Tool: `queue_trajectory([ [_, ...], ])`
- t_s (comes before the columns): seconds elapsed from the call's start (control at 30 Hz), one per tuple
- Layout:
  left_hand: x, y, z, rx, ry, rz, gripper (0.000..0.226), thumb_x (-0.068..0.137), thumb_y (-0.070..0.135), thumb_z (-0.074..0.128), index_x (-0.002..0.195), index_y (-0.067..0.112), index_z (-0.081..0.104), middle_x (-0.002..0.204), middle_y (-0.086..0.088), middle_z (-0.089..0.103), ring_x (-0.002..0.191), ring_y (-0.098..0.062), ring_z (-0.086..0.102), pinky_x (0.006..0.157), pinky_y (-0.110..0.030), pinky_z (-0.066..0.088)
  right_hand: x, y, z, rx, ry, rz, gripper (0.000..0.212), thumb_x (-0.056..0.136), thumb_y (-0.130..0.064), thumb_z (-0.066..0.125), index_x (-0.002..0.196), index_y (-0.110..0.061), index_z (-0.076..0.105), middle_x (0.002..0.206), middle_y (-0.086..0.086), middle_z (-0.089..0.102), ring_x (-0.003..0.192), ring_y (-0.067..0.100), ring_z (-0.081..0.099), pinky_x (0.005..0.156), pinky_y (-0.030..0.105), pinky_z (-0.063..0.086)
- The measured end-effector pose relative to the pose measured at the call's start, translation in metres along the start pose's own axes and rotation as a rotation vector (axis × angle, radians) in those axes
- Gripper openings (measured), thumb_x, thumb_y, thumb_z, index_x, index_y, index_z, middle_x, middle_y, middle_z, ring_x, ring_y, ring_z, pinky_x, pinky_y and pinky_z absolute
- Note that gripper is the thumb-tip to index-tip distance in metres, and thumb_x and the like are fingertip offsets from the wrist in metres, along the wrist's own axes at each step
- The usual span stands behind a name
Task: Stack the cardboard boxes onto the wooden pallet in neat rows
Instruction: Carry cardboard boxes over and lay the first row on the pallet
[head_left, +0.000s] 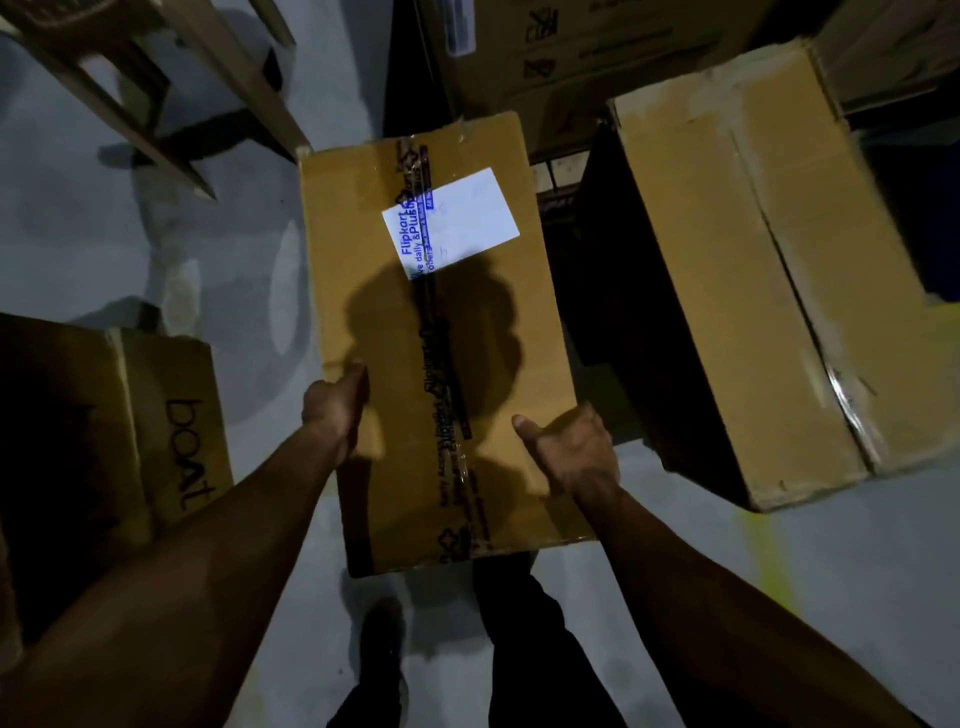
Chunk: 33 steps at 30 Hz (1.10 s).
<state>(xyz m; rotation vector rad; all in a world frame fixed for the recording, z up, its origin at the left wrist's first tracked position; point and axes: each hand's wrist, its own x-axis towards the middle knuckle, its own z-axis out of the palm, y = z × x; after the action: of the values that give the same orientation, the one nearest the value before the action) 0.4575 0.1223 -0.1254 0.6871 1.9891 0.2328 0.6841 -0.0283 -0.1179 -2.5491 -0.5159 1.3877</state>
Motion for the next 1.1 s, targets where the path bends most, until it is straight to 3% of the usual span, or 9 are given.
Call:
queue_trajectory([
  [0.17,0.017,0.002,-0.001,-0.131,-0.032,-0.031,0.070,0.078,0.061,0.073,0.124,0.010,0.064,0.114,-0.011,0.069,0.100,-0.034,0.065,0.087,-0.046,0.053,0.021,0.000,0.002,0.249,-0.050,-0.013,0.085,0.071,-0.049,0.086,0.133,-0.008,0.045,0.127,0.010,0.059,0.119,0.031,0.056,0.099,0.045,0.050],
  [0.27,0.019,0.000,-0.001,-0.186,-0.071,-0.039,0.071,0.075,0.060,0.076,0.125,0.012,0.064,0.113,-0.012,0.071,0.098,-0.034,0.068,0.093,-0.051,0.054,0.023,0.001,0.000,0.308,-0.075,-0.039,0.077,0.071,-0.040,0.088,0.131,-0.008,0.051,0.125,0.010,0.063,0.118,0.029,0.058,0.101,0.046,0.050],
  [0.4,0.002,-0.003,-0.005,-0.200,-0.051,0.000,0.064,0.075,0.059,0.077,0.114,0.010,0.067,0.108,-0.011,0.072,0.097,-0.034,0.068,0.094,-0.051,0.054,0.008,0.005,-0.002,0.312,-0.053,-0.054,0.075,0.071,-0.041,0.088,0.129,-0.010,0.053,0.119,0.005,0.063,0.113,0.025,0.058,0.099,0.045,0.050],
  [0.5,-0.021,-0.007,-0.016,-0.180,-0.045,0.058,0.045,0.083,0.052,0.074,0.100,0.010,0.068,0.104,-0.012,0.071,0.093,-0.032,0.068,0.092,-0.046,0.055,-0.020,0.013,-0.004,0.311,-0.006,-0.041,0.075,0.068,-0.048,0.088,0.125,-0.012,0.056,0.116,0.005,0.066,0.109,0.026,0.061,0.095,0.045,0.053],
  [0.6,-0.043,-0.016,-0.034,-0.105,-0.040,0.073,0.060,0.063,0.069,0.075,0.091,0.016,0.069,0.099,-0.013,0.073,0.090,-0.035,0.070,0.090,-0.051,0.056,-0.055,0.023,-0.004,0.307,0.030,0.008,0.079,0.065,-0.055,0.087,0.126,-0.014,0.058,0.119,0.007,0.067,0.110,0.029,0.062,0.095,0.046,0.053],
  [0.67,-0.059,-0.023,-0.053,-0.053,-0.041,0.118,0.073,0.054,0.077,0.070,0.094,0.017,0.071,0.096,-0.010,0.073,0.089,-0.034,0.070,0.090,-0.051,0.056,-0.085,0.029,-0.008,0.326,0.044,0.021,0.085,0.060,-0.060,0.086,0.126,-0.015,0.057,0.120,0.006,0.066,0.111,0.030,0.061,0.096,0.047,0.052],
  [0.93,-0.118,-0.048,-0.142,0.137,-0.047,0.276,0.069,0.081,0.071,0.059,0.107,0.007,0.063,0.102,-0.014,0.066,0.091,-0.033,0.063,0.077,-0.040,0.050,-0.226,0.048,0.019,0.463,0.156,-0.047,0.071,0.069,-0.054,0.085,0.125,-0.020,0.058,0.107,-0.004,0.063,0.099,0.019,0.060,0.083,0.032,0.047],
  [1.03,-0.132,-0.057,-0.184,0.205,-0.115,0.419,0.085,0.077,0.078,0.055,0.119,0.005,0.063,0.113,-0.022,0.066,0.100,-0.038,0.063,0.080,-0.043,0.051,-0.285,0.054,0.051,0.552,0.256,-0.028,0.066,0.070,-0.050,0.086,0.123,-0.020,0.061,0.104,-0.003,0.065,0.095,0.020,0.062,0.083,0.032,0.050],
  [1.1,-0.141,-0.060,-0.209,0.226,-0.165,0.524,0.082,0.083,0.072,0.058,0.125,0.003,0.061,0.123,-0.022,0.063,0.109,-0.039,0.060,0.087,-0.043,0.049,-0.326,0.058,0.076,0.613,0.341,-0.001,0.065,0.069,-0.051,0.087,0.121,-0.020,0.064,0.105,-0.002,0.070,0.095,0.022,0.065,0.084,0.034,0.054],
])
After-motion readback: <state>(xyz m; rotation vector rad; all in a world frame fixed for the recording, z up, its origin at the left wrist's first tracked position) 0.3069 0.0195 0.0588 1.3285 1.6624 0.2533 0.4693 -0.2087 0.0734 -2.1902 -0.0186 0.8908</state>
